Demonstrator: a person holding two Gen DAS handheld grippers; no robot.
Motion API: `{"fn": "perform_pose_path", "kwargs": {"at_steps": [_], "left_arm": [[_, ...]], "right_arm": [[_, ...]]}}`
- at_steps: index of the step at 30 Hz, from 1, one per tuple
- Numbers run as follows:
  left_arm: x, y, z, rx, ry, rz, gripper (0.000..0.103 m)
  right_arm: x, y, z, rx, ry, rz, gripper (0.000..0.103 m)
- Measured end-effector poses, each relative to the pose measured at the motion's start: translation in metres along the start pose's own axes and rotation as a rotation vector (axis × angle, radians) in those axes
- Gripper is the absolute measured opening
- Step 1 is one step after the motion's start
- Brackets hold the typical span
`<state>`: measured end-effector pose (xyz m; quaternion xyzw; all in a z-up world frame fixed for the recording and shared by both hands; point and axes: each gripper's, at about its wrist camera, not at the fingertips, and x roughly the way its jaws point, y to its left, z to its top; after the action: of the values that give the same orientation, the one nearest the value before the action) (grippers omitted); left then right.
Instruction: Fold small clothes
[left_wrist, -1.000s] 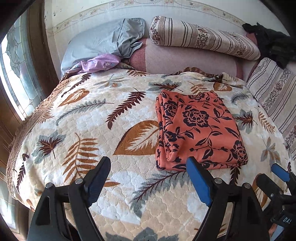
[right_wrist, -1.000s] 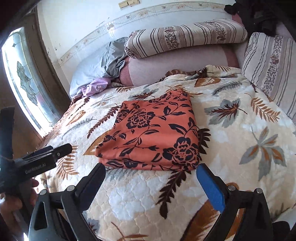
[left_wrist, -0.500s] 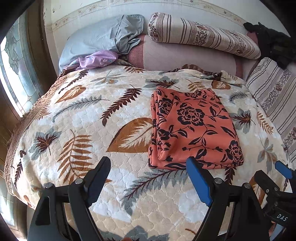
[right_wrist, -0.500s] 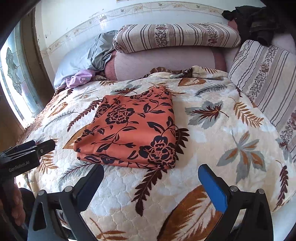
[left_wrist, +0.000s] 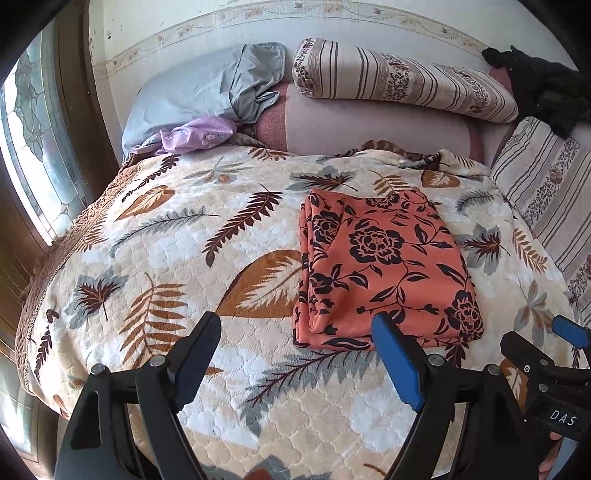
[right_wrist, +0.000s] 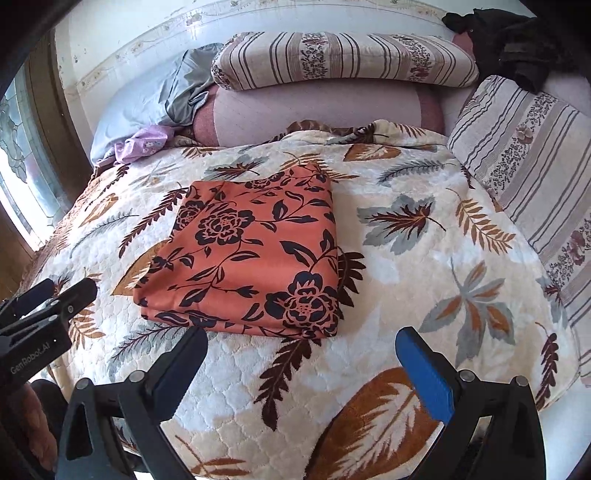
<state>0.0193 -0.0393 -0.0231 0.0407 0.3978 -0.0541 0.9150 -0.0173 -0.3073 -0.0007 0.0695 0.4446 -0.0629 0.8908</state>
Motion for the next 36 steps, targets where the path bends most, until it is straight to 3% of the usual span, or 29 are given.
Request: {"fn": "perform_pose_path", "kwargs": {"at_steps": [14, 36], "left_arm": [[-0.004, 0.016, 0.002, -0.09, 0.008, -0.057, 0.084], [-0.009, 0.008, 0.005, -0.053, -0.01, -0.042, 0.084]], "right_arm": [[-0.002, 0.017, 0.006, -0.036, 0.008, -0.017, 0.103], [-0.004, 0.021, 0.012, -0.043, 0.002, -0.02, 0.103]]}}
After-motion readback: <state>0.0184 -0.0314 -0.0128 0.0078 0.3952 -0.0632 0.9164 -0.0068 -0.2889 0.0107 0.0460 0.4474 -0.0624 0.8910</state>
